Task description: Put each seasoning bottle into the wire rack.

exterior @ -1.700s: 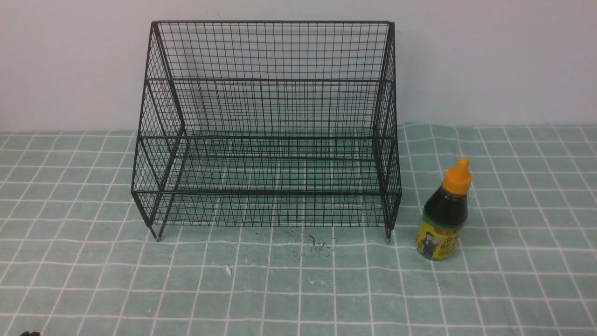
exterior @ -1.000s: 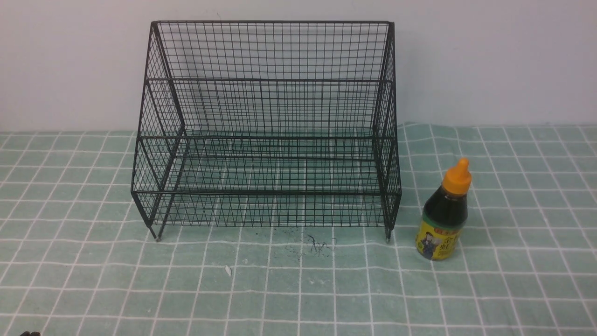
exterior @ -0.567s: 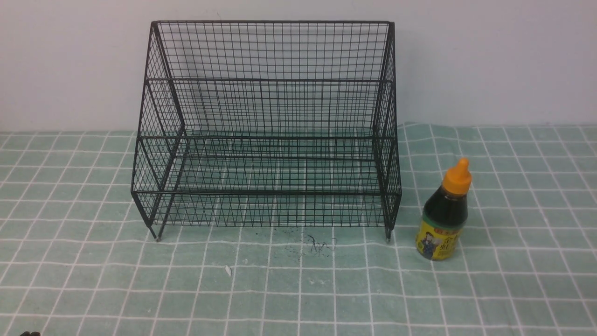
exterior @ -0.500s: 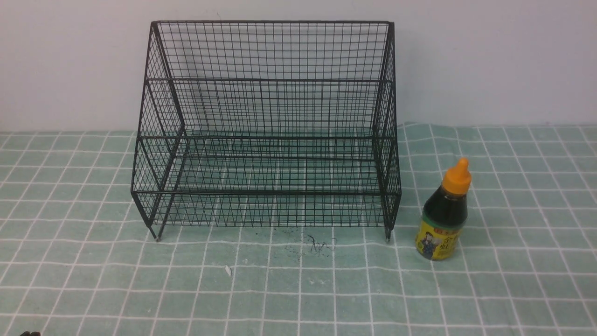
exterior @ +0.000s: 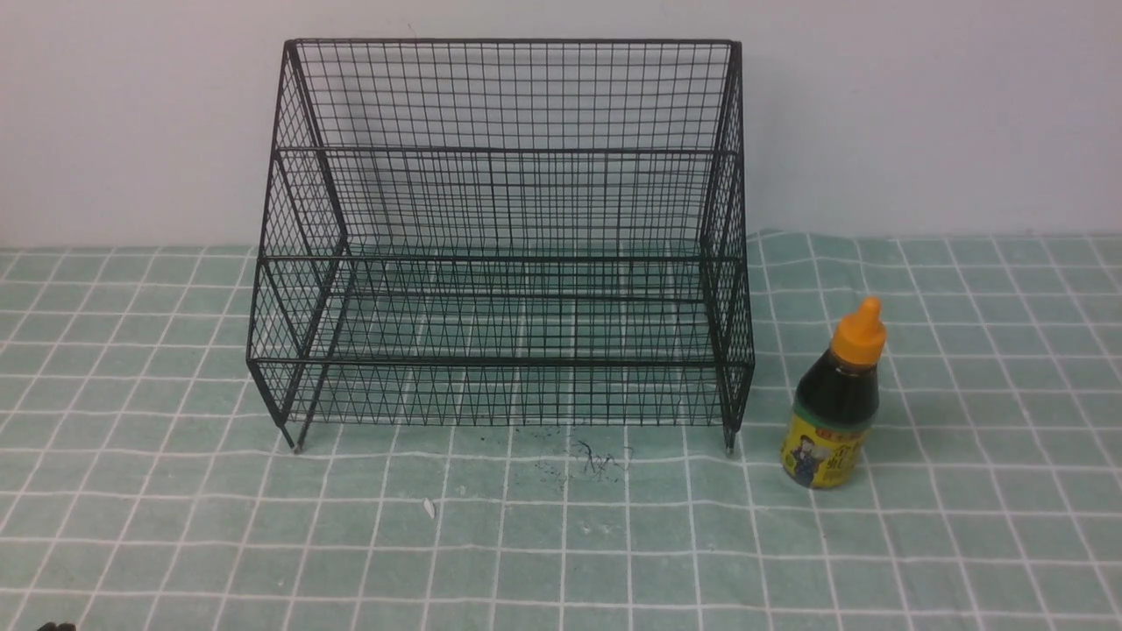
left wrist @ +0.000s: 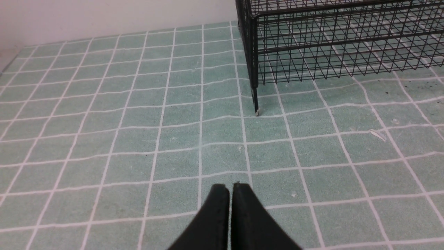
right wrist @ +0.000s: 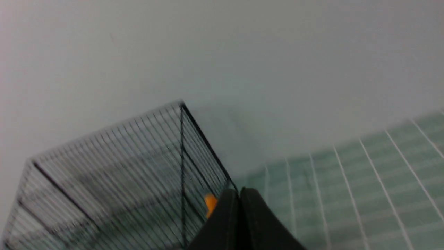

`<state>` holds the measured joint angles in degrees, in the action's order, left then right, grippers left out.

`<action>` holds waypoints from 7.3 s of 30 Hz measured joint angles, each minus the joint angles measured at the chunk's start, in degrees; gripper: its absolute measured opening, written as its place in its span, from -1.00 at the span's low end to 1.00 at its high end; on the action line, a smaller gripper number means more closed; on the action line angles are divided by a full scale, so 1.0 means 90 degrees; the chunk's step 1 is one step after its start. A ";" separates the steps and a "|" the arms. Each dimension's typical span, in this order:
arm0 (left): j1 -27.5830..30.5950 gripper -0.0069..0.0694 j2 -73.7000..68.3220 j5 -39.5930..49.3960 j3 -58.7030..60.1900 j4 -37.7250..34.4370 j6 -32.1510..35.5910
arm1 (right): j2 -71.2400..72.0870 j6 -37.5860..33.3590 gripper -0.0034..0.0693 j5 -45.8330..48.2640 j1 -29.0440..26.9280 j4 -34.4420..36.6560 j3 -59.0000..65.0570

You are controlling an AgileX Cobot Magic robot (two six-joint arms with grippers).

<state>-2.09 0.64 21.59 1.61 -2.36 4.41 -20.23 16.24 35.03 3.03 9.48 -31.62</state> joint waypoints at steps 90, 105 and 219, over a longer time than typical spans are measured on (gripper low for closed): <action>0.0000 -0.83 0.0000 0.0000 0.0000 0.0000 0.0000 | -0.9849 -0.2353 -0.01 0.4047 0.2971 0.0331 -0.9292; 0.0000 -0.83 0.0000 0.0000 0.0000 0.0000 0.0000 | -1.0901 -0.2353 -0.01 0.4151 0.2971 0.0059 -0.9489; 0.0000 -0.83 0.0006 0.0000 0.0000 0.0001 0.0000 | 0.2338 -0.0678 -0.93 -0.1428 0.0042 -0.1884 0.3632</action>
<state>-2.09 0.69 21.59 1.61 -2.35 4.41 0.81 10.14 22.17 3.40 -7.47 1.07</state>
